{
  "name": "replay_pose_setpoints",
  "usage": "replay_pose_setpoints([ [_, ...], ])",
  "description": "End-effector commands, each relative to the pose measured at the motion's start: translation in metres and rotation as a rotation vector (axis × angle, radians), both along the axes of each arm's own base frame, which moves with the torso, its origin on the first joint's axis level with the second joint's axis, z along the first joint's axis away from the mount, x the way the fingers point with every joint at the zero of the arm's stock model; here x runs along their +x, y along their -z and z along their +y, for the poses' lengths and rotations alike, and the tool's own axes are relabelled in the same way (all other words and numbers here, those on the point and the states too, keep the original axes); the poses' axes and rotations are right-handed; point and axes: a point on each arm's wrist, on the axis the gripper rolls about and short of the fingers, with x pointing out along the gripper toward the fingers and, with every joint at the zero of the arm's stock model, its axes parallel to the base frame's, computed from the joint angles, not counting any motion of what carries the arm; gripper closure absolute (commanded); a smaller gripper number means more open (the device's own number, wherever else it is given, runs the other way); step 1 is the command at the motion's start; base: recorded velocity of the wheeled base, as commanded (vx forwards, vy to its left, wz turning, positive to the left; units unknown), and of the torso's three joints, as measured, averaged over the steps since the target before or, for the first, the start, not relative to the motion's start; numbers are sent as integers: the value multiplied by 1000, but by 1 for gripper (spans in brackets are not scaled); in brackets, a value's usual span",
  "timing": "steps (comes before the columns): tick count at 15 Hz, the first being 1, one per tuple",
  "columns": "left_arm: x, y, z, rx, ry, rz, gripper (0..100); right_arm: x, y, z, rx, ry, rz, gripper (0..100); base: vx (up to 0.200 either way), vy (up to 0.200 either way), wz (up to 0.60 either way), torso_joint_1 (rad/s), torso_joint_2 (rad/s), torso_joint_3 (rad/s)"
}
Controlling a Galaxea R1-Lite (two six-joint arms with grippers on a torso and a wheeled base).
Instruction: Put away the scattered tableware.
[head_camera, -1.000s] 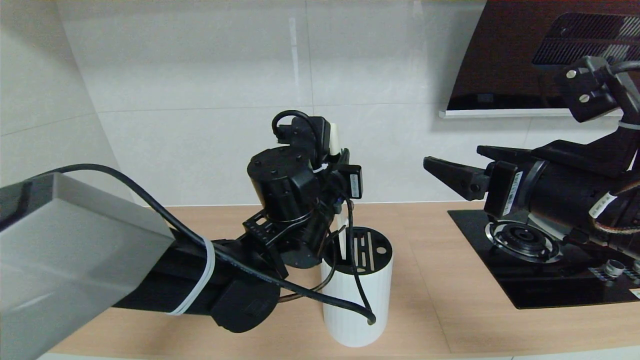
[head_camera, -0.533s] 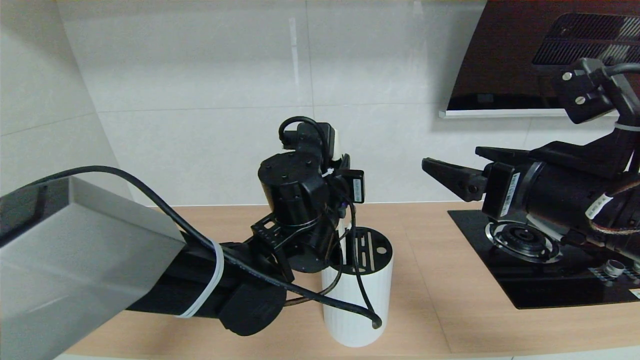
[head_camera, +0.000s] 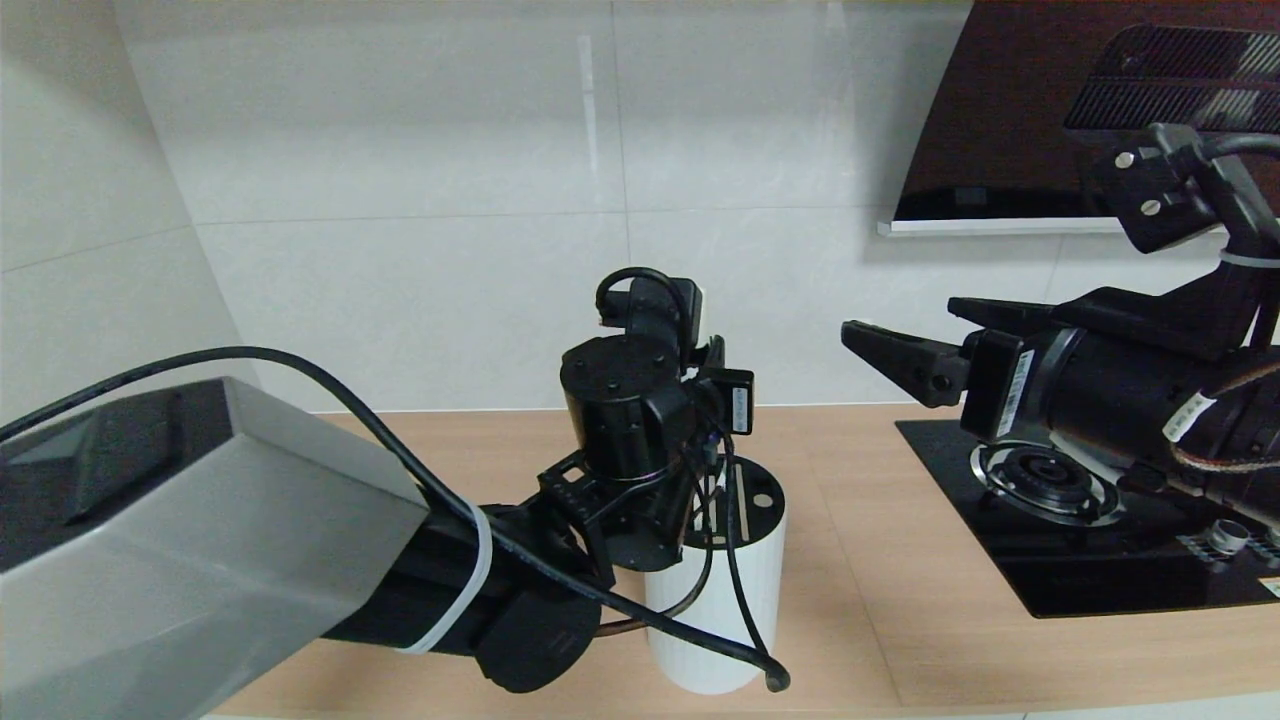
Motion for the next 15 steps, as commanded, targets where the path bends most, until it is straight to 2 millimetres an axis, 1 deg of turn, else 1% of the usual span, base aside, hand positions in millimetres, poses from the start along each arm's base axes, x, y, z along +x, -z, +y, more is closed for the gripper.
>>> replay_pose_setpoints([
  [1,-1,7,-2,12,4,14,100,1,2,1,-4,-2,6,0,0,0,0,0,0,0],
  [7,-7,19,-1,45,14,48,100,4,7,5,-19,-6,22,0,0,0,0,0,0,0],
  [10,-10,30,3,77,14,79,100,4,8,6,-22,-6,25,0,0,0,0,0,0,0],
  [13,-9,37,3,102,9,102,100,4,10,6,-25,-8,28,0,0,0,0,0,0,0],
  [15,-9,37,3,104,9,104,100,4,10,7,-26,-11,30,0,0,0,0,0,0,0],
])
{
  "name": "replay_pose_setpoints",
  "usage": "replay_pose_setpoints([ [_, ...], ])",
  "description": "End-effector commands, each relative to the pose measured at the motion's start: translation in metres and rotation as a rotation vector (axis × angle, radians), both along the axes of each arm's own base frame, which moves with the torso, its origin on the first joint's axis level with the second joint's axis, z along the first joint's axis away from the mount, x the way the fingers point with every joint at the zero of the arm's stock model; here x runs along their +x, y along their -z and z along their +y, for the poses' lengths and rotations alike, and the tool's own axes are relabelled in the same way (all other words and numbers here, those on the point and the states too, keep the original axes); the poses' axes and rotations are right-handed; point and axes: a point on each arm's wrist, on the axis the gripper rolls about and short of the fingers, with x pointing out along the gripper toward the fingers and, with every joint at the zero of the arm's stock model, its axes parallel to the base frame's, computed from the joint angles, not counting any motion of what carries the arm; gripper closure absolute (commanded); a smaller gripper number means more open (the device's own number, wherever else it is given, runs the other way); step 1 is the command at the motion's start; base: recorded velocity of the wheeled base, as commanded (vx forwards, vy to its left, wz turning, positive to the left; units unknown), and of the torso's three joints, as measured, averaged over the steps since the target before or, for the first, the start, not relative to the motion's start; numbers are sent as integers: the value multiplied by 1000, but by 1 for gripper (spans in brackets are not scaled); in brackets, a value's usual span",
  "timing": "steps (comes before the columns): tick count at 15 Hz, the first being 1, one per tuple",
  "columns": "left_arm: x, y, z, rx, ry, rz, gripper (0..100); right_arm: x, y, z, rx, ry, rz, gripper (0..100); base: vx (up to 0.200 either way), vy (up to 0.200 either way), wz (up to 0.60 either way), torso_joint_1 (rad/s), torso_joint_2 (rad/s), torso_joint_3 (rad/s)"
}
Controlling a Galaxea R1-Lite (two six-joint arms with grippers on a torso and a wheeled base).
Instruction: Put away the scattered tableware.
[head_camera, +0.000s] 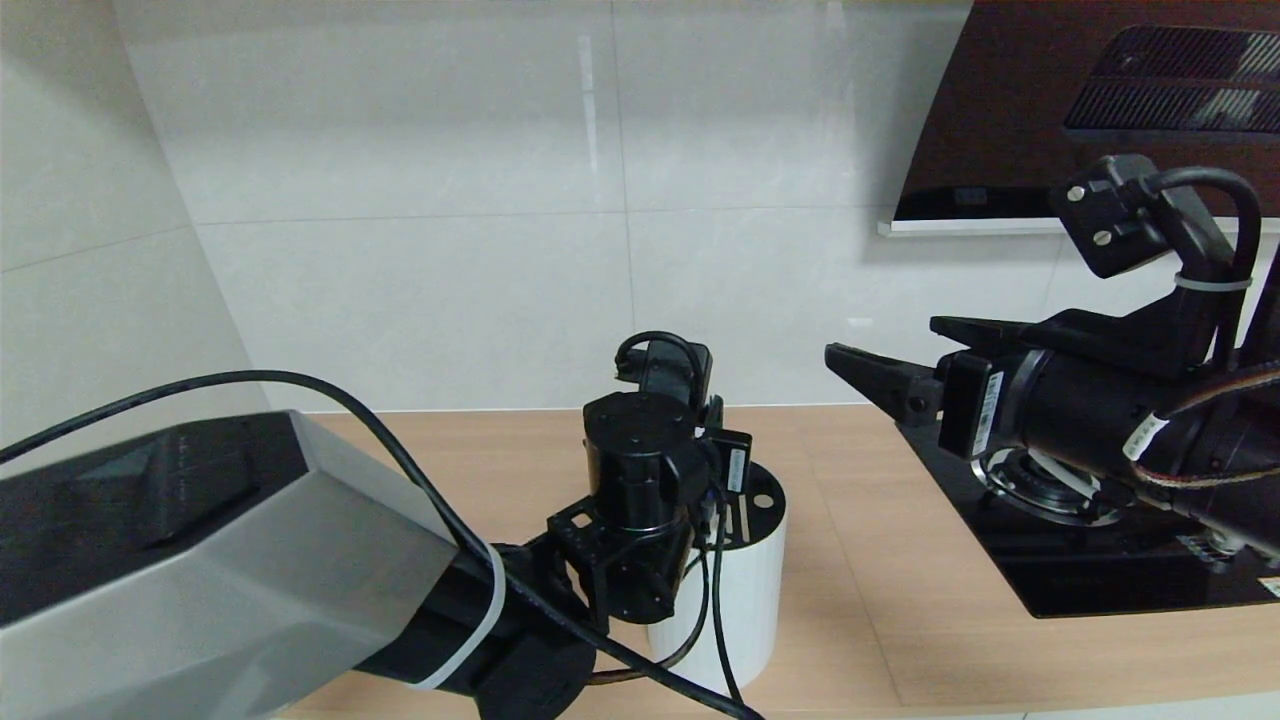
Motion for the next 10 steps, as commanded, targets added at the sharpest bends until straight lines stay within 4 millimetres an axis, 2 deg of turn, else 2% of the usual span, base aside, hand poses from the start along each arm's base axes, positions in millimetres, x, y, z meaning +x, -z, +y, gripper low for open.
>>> replay_pose_setpoints([
  [1,0,1,0,2,0,3,100,0,1,1,-2,-2,2,0,0,0,0,0,0,0],
  [10,2,24,-2,45,-1,56,100,1,2,2,-5,-2,4,0,0,0,0,0,0,0],
])
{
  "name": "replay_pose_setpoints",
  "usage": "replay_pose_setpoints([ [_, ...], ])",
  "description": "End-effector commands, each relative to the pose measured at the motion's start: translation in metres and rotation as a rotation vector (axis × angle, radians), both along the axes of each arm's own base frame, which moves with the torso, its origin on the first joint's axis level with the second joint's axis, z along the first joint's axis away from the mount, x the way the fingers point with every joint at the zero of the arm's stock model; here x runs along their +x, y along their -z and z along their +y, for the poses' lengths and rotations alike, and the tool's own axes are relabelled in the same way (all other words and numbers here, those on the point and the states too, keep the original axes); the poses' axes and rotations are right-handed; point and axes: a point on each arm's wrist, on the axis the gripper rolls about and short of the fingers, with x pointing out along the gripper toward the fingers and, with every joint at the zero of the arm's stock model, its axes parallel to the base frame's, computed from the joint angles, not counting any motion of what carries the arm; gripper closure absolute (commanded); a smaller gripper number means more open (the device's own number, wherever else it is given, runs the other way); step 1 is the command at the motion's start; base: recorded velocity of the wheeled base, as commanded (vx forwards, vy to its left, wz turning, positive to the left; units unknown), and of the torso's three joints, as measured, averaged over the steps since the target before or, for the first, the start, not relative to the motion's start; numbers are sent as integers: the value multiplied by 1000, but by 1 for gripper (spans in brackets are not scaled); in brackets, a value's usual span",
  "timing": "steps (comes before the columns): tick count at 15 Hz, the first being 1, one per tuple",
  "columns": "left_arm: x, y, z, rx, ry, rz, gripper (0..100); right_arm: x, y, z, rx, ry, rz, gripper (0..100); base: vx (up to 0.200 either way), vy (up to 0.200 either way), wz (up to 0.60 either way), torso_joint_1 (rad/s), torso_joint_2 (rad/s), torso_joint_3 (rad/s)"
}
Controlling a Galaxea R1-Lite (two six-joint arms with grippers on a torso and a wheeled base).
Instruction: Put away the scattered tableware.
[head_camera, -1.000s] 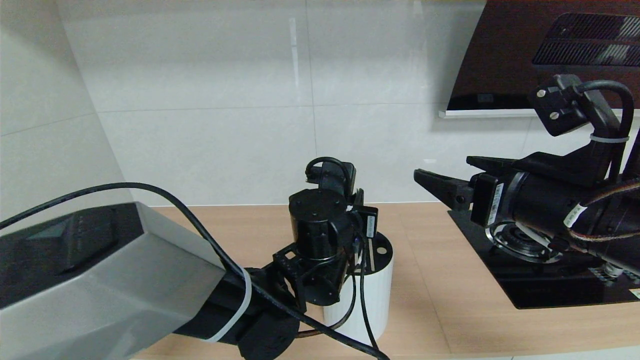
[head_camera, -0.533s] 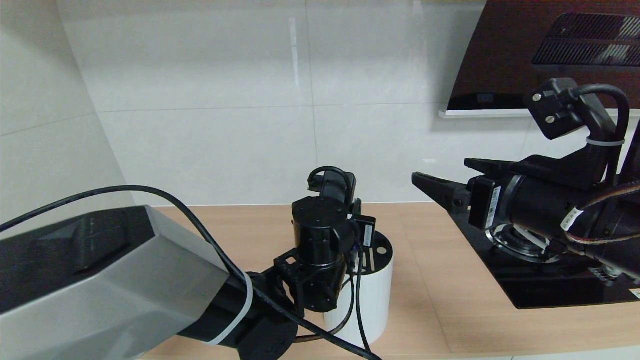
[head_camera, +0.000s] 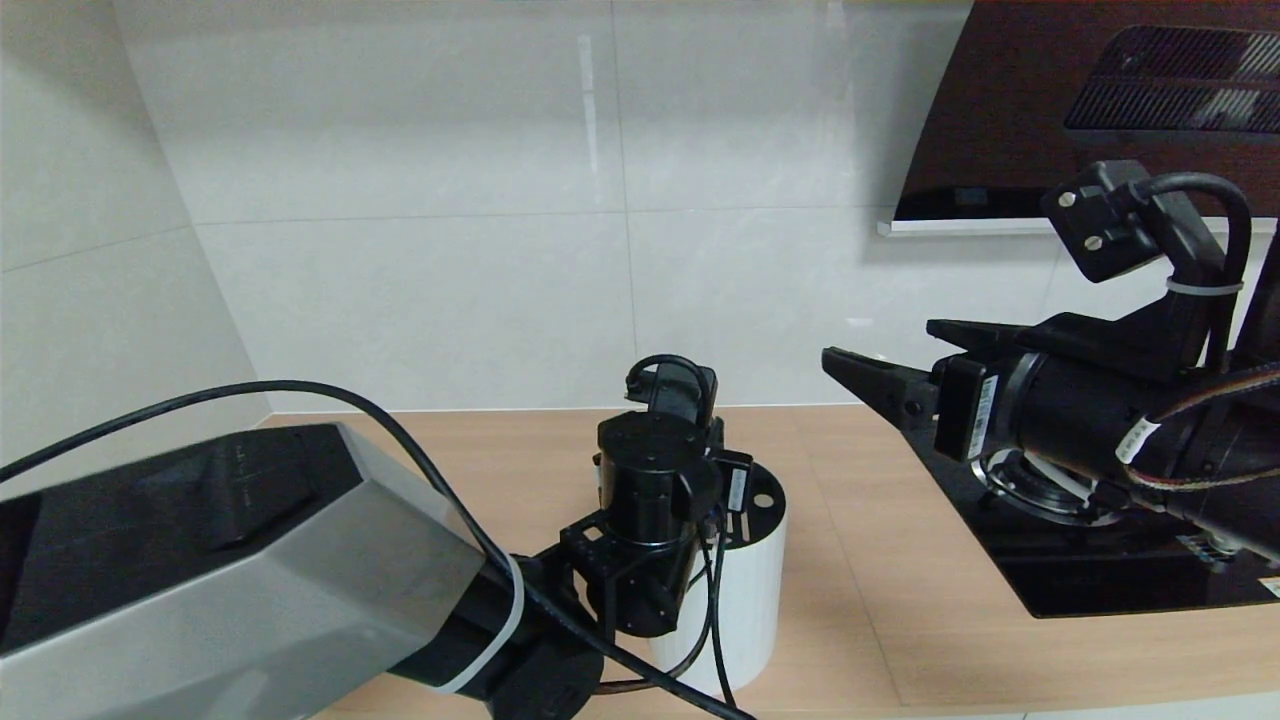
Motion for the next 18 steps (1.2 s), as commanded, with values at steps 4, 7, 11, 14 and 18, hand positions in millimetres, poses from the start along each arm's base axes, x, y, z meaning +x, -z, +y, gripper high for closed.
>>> replay_pose_setpoints([
  [4,-1,9,1,23,-1,23,100,0,0,0,-1,1,1,0,0,0,0,0,0,0],
  [7,-2,10,1,25,1,25,100,0,0,0,-1,-1,1,0,0,0,0,0,0,0],
  [11,-3,11,2,31,2,30,0,0,0,0,0,-1,-1,0,0,0,0,0,0,0],
  [14,-4,8,2,28,3,25,0,0,0,0,0,-1,-1,0,0,0,0,0,0,0],
  [18,-5,4,3,20,1,18,0,0,0,0,0,-1,-1,0,0,0,0,0,0,0],
])
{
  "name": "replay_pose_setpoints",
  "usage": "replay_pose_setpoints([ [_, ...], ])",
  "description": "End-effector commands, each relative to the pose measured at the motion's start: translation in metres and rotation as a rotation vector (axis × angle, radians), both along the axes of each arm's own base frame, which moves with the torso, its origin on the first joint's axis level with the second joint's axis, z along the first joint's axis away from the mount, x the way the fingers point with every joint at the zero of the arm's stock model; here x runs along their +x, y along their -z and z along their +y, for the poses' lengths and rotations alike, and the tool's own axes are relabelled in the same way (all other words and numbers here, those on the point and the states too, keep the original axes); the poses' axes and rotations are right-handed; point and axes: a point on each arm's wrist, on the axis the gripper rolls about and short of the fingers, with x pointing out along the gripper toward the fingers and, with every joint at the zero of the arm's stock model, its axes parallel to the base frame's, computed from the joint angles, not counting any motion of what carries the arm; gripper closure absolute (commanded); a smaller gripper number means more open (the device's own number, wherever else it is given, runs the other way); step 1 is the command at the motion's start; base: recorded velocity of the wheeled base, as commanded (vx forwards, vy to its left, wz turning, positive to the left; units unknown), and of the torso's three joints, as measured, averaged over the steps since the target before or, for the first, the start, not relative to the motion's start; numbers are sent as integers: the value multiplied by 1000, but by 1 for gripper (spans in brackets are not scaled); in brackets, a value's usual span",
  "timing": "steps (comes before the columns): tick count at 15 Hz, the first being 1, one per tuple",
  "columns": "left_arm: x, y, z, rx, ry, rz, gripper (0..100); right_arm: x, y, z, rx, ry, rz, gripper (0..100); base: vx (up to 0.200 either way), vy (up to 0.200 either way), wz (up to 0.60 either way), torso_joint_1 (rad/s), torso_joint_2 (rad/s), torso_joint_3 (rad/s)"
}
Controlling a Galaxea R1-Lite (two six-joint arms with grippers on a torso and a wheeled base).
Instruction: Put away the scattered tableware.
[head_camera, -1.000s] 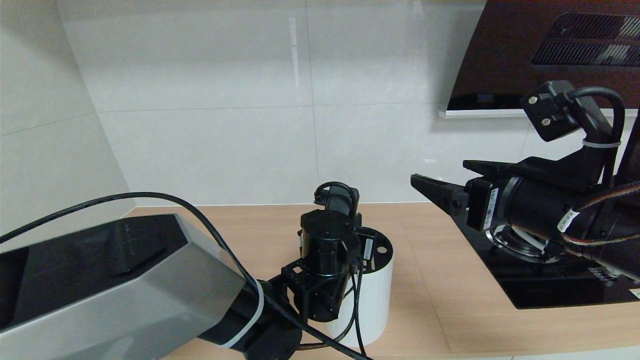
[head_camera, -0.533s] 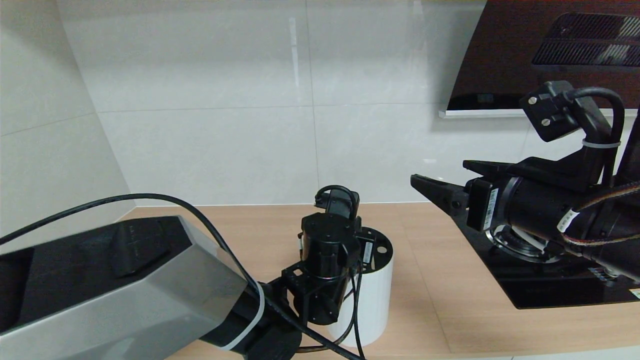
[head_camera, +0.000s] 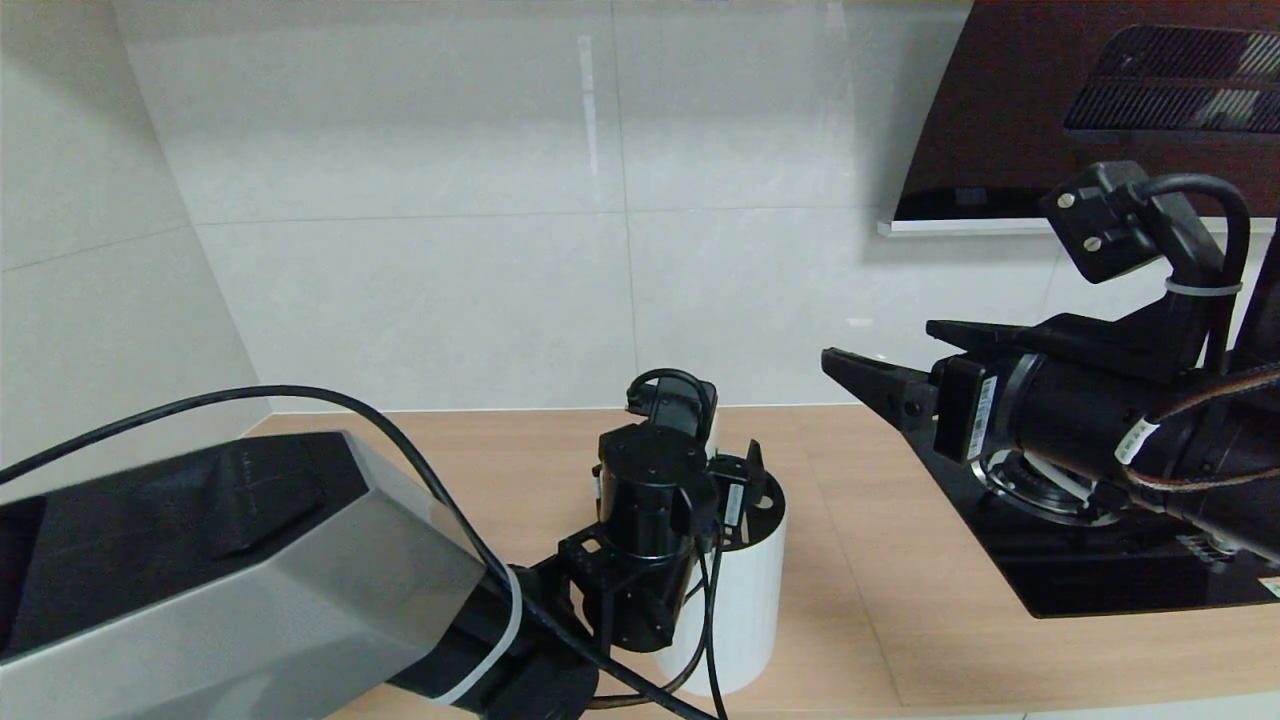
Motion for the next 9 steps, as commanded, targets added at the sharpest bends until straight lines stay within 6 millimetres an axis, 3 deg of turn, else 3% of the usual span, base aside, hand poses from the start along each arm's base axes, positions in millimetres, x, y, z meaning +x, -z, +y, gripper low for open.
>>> replay_pose_setpoints([
  [1,0,-3,0,-5,0,-4,0,0,0,0,1,0,-1,0,0,0,0,0,0,0],
  [3,-3,-8,0,-25,2,-21,0,-1,-1,0,3,0,-3,0,0,0,0,0,0,0],
  [4,-9,-28,3,-73,4,-68,0,-1,-2,-1,5,1,-5,0,0,0,0,0,0,0],
  [7,-47,-94,47,-161,4,-197,0,-2,-5,-4,15,4,-14,0,0,0,0,0,0,0],
  [9,-65,-119,73,-173,33,-246,0,-2,-7,-6,21,15,-22,0,0,0,0,0,0,0],
])
